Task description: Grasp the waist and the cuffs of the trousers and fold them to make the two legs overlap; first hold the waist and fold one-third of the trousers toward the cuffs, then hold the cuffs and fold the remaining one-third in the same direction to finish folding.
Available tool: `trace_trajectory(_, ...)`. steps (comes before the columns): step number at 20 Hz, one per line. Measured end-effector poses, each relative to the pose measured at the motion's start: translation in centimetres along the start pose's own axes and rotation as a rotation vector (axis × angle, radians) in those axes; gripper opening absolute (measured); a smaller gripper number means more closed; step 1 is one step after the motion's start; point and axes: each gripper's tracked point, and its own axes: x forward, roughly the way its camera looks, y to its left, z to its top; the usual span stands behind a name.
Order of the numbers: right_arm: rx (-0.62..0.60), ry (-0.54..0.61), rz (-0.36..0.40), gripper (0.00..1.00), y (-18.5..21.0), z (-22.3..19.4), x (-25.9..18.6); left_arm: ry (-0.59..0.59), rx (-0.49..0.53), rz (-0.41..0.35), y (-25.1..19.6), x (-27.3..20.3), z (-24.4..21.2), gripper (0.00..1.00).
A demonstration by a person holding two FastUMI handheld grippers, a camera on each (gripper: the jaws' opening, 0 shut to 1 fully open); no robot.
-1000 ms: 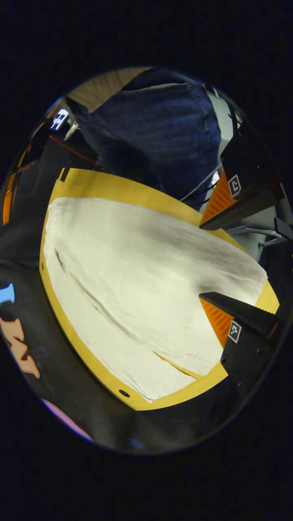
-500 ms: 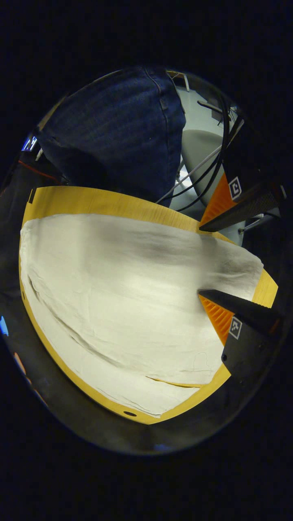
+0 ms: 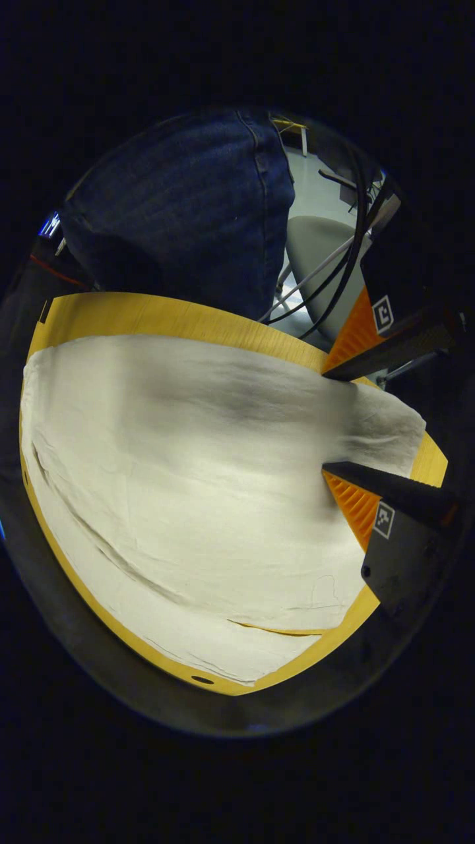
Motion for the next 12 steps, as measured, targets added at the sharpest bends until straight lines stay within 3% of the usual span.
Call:
trace_trajectory(1,-0.008,0.006,0.017,0.98,0.2,-0.2,0.3,0.003,-0.020,0.001,0.2,0.0,0.4,0.65)
trace_trajectory(4,-0.037,0.041,0.076,0.98,0.6,-1.3,1.4,0.031,-0.035,0.011,1.2,0.1,0.3,0.43)
trace_trajectory(8,-0.107,0.104,0.172,0.96,1.0,-3.5,2.0,0.036,-0.049,0.049,2.5,0.1,0.6,0.03)
trace_trajectory(12,-0.242,0.196,0.282,0.96,-0.1,-7.0,2.6,0.058,-0.064,0.059,2.3,0.3,0.6,0.02)
